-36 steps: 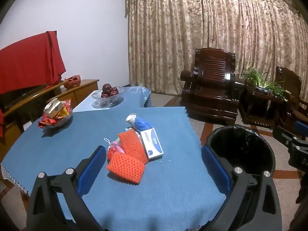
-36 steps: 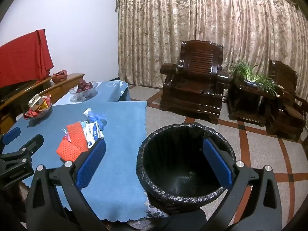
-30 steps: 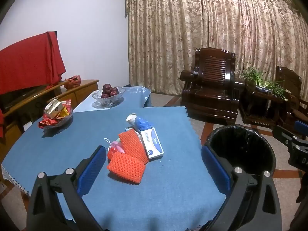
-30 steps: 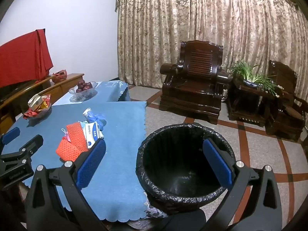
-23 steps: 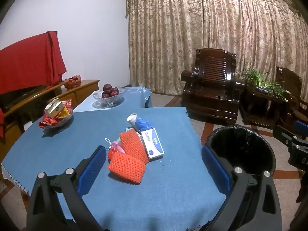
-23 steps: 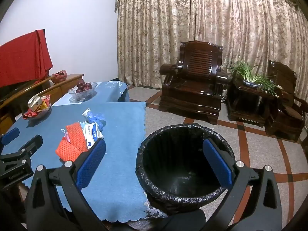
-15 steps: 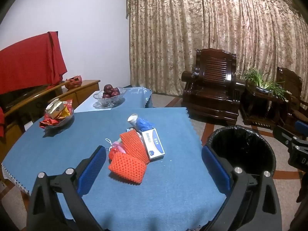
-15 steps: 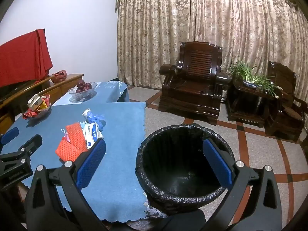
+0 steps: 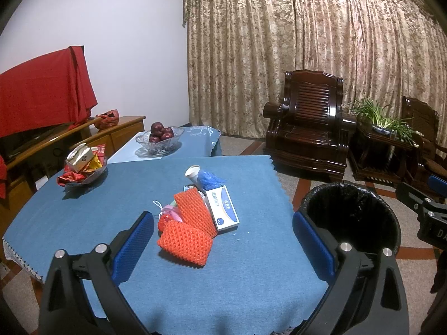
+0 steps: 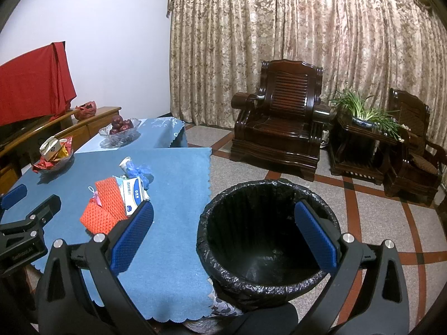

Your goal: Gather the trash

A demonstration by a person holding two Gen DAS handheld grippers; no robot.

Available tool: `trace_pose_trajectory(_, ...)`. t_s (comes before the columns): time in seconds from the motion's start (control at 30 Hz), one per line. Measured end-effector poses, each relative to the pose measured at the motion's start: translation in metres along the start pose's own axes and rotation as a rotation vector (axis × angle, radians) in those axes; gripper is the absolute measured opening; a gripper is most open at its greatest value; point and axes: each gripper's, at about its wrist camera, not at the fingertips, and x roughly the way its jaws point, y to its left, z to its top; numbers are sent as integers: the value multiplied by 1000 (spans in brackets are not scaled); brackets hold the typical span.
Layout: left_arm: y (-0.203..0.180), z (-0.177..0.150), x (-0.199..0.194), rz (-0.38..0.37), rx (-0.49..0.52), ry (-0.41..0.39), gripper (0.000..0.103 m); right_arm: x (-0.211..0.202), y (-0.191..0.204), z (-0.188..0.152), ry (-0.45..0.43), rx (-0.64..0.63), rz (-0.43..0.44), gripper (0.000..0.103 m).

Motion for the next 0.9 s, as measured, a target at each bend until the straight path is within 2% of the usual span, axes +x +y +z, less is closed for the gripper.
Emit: trace_pose_trajectory(0.9,6,0,4,2,1,-1,97,-7,-5,3,-4,6,-4,98)
